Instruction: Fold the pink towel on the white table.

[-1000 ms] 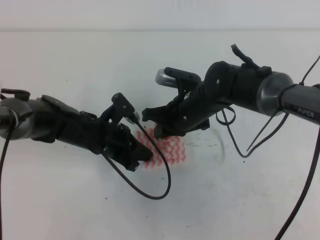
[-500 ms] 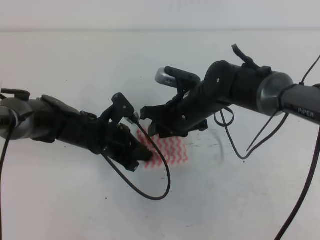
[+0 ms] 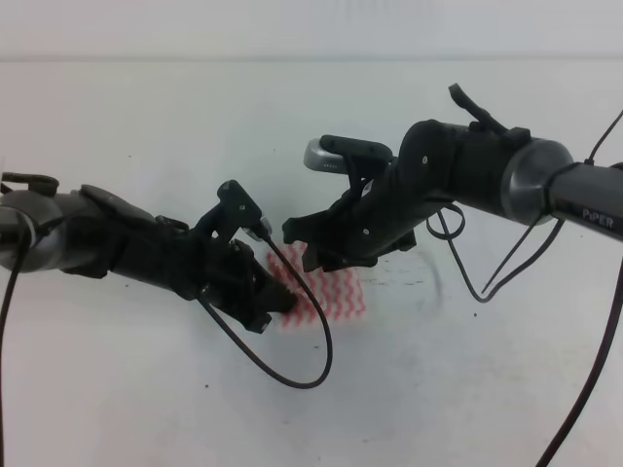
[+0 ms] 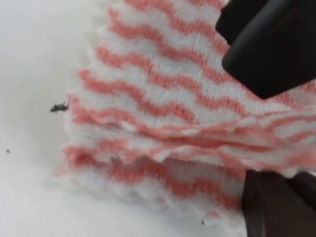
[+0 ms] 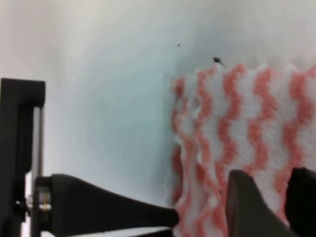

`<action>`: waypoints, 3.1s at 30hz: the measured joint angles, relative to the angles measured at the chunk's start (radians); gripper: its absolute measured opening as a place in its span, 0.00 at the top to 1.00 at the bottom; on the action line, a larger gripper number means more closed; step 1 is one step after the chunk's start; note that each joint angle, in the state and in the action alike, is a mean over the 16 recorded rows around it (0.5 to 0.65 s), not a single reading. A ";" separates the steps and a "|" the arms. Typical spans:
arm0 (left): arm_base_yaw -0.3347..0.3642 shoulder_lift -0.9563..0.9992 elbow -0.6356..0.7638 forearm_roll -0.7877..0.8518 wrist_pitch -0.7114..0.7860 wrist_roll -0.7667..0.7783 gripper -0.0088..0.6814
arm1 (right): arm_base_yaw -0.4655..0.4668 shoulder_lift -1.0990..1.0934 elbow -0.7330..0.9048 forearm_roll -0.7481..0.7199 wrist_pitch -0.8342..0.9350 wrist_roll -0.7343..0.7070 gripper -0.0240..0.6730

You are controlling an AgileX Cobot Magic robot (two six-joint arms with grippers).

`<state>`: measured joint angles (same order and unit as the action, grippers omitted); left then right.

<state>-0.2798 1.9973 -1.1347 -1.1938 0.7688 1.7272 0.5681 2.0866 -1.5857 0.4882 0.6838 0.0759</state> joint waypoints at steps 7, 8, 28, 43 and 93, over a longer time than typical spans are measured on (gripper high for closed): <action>0.000 -0.016 -0.002 -0.001 -0.017 0.000 1.00 | 0.000 -0.002 0.000 -0.033 0.033 0.000 0.82; 0.000 -0.019 -0.002 -0.002 -0.020 0.000 0.99 | 0.001 -0.001 0.000 -0.035 0.038 0.000 0.83; 0.017 -0.130 -0.014 0.000 -0.164 -0.040 0.99 | 0.030 -0.003 0.000 -0.025 0.092 0.000 0.93; 0.037 -0.142 -0.014 0.000 -0.156 -0.069 0.99 | 0.030 0.000 0.000 0.022 0.168 -0.036 0.93; -0.063 -0.053 -0.018 0.180 -0.019 -0.234 0.99 | -0.142 -0.116 -0.001 -0.051 0.184 -0.049 0.99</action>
<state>-0.3426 1.9444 -1.1528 -1.0137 0.7496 1.4935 0.4265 1.9701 -1.5863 0.4377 0.8676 0.0271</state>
